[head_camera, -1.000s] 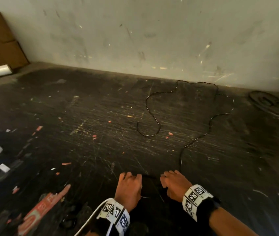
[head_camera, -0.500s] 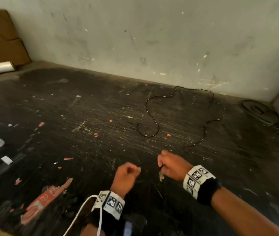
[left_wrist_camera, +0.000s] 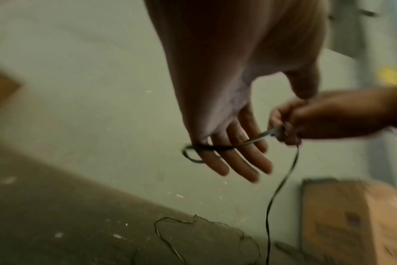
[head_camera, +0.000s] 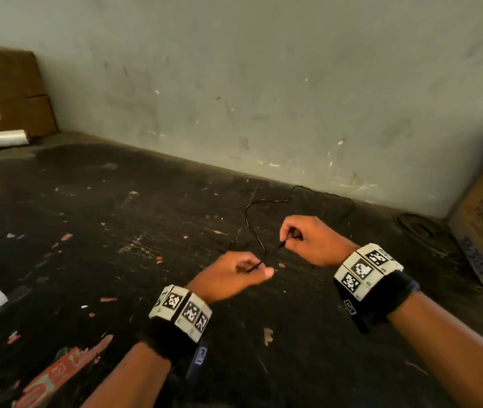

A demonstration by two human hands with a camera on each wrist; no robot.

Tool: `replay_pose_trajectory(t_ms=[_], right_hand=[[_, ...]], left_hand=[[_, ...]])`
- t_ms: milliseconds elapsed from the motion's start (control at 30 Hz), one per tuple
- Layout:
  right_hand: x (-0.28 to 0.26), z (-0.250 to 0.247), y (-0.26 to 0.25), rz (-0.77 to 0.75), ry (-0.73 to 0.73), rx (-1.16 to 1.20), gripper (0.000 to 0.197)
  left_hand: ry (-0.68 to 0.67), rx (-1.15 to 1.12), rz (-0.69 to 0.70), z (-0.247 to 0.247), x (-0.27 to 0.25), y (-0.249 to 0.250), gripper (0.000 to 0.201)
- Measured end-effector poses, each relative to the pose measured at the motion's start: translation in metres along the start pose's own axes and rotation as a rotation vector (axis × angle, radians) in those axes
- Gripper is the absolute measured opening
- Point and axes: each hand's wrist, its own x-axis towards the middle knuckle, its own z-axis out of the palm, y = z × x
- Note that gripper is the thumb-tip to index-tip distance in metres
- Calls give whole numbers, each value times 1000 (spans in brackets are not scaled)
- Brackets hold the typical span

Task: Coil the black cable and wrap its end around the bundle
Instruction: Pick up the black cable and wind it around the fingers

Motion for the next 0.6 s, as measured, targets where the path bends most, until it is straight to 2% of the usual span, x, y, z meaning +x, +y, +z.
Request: replay_pose_trajectory(t_ms=[67, 133, 167, 233, 300, 367, 433, 600], right_hand=[[-3, -16, 1, 1, 0, -30, 15], [-6, -27, 3, -2, 11, -51, 15], [-7, -31, 5, -7, 26, -56, 15], [-9, -34, 7, -16, 58, -63, 14], [-11, -32, 6, -27, 83, -70, 14], [-13, -25, 3, -50, 111, -78, 14], [-13, -18, -1, -75, 149, -88, 14], [-13, -9, -10, -69, 236, -89, 14]], left_hand=[[-31, 216, 6, -7, -10, 1, 31], [9, 259, -7, -17, -17, 9, 32], [1, 199, -35, -21, -20, 14, 31], [-19, -111, -58, -25, -25, 25, 31], [-8, -538, -3, -28, -28, 37, 31], [-35, -850, 72, -33, -28, 47, 29], [-76, -990, 137, -36, -25, 57, 28], [-192, -1067, 171, -42, -24, 73, 44]])
